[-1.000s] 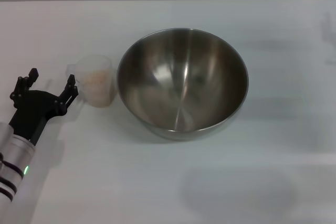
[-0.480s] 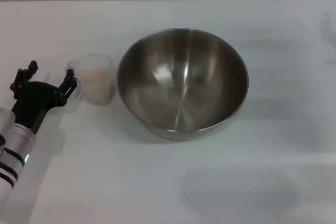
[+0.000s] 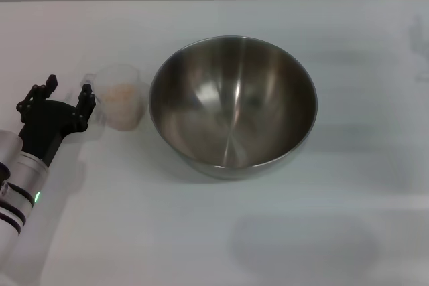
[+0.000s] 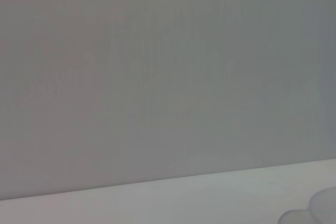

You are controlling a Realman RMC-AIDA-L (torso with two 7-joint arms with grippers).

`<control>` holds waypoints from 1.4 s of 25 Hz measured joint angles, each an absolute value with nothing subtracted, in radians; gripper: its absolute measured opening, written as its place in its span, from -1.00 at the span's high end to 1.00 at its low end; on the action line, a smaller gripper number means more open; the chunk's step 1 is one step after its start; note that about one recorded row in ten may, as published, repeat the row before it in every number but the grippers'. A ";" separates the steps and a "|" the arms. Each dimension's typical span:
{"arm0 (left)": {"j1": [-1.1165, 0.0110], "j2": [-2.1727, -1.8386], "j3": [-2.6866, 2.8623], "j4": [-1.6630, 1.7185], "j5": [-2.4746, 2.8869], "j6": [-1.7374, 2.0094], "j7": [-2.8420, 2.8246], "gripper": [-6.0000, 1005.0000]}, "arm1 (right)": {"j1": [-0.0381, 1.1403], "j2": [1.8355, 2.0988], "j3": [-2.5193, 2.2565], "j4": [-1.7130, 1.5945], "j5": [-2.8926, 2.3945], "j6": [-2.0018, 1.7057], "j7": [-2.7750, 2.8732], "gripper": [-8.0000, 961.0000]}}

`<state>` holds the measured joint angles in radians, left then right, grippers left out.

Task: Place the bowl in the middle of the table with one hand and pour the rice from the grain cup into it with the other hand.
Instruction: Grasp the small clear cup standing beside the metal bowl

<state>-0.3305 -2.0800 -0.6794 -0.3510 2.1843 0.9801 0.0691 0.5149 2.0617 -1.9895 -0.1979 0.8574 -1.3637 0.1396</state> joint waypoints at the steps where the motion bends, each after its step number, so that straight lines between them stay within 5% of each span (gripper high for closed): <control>1: -0.331 -2.080 -0.679 -0.352 2.184 0.980 0.069 -0.41 | 0.515 2.062 -1.990 -0.198 0.857 -1.364 0.139 -0.18; 14: -0.347 -2.080 -0.669 -0.357 2.194 0.979 0.026 0.72 | 0.517 2.062 -1.997 -0.193 0.857 -1.364 0.140 -0.18; 35: -0.354 -2.080 -0.677 -0.373 2.192 1.137 0.129 0.94 | 0.514 2.062 -1.995 -0.193 0.857 -1.357 0.147 -0.18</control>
